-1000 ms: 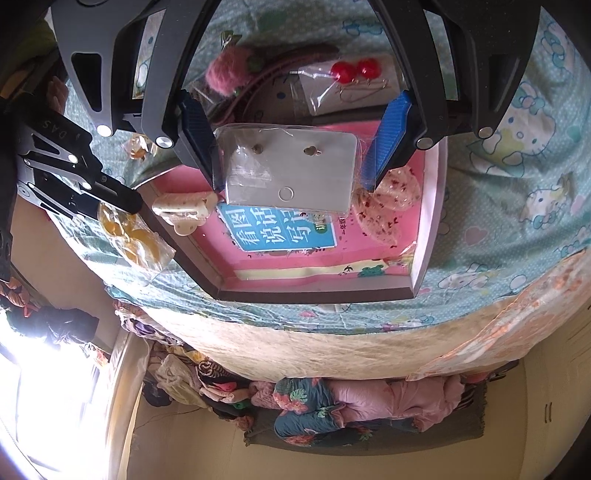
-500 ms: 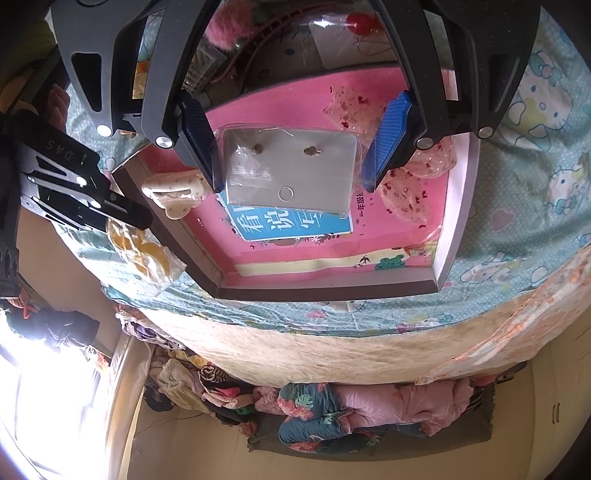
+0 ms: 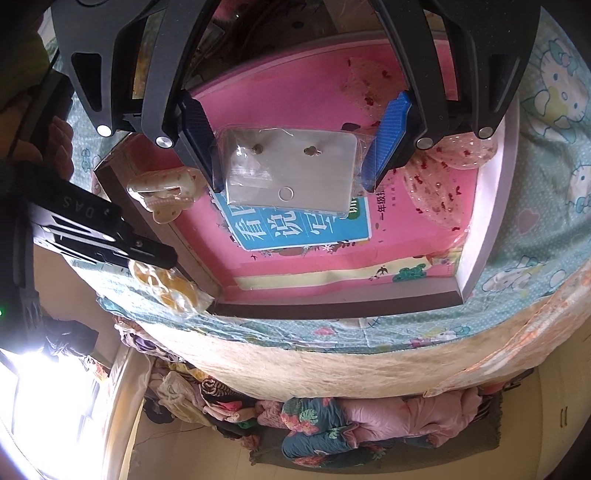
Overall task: Organize jewelry
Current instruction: 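Carry the earring card and bangle bag into the box and release them, then withdraw both open tools from the box toward the remaining jewelry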
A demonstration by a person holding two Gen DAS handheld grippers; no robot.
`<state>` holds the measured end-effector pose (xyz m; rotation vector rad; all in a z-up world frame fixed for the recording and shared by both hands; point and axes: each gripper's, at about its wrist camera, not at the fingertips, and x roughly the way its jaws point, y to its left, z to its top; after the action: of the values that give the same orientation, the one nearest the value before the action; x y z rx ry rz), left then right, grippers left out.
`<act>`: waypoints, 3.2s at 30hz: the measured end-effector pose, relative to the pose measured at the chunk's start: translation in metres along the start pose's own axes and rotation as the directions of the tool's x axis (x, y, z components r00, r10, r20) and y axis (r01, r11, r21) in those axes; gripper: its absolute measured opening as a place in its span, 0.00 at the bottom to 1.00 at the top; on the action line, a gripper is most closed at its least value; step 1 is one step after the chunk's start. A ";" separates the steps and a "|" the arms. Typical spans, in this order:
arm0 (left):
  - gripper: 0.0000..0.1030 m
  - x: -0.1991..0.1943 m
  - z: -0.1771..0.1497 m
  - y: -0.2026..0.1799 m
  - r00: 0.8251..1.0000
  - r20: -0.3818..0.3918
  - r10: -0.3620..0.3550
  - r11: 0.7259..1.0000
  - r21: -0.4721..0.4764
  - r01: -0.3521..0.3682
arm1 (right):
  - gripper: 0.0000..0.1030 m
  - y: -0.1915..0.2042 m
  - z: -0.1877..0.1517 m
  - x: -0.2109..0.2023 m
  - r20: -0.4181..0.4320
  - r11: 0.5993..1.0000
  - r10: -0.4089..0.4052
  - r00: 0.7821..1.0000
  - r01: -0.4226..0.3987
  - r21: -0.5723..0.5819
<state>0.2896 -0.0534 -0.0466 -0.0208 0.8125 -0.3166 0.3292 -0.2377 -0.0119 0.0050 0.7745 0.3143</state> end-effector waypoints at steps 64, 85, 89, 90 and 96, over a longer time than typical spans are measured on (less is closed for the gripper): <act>0.89 -0.075 -0.023 -0.001 0.988 0.133 0.074 0.996 -0.051 -0.068 | 0.90 0.020 -0.023 -0.095 0.110 1.000 0.003 0.994 -0.005 0.019; 0.89 -0.115 -0.045 0.003 0.979 0.177 0.098 0.994 -0.062 -0.088 | 0.91 0.047 -0.056 -0.129 0.120 1.000 0.028 0.992 -0.027 -0.009; 0.89 -0.117 -0.050 0.005 0.980 0.173 0.100 0.994 -0.065 -0.090 | 0.91 0.050 -0.063 -0.130 0.111 1.000 0.031 0.993 -0.030 -0.007; 0.89 -0.118 -0.052 0.006 0.980 0.171 0.100 0.994 -0.066 -0.090 | 0.91 0.051 -0.065 -0.130 0.108 1.000 0.030 0.994 -0.029 -0.008; 0.89 -0.121 -0.062 0.009 0.981 0.163 0.105 0.993 -0.070 -0.094 | 0.91 0.054 -0.076 -0.130 0.092 0.999 0.035 0.995 -0.034 -0.008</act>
<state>0.1695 -0.0033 -0.0047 -0.0636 0.6546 -0.1921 0.1743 -0.2311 0.0290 0.0270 0.6828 0.3469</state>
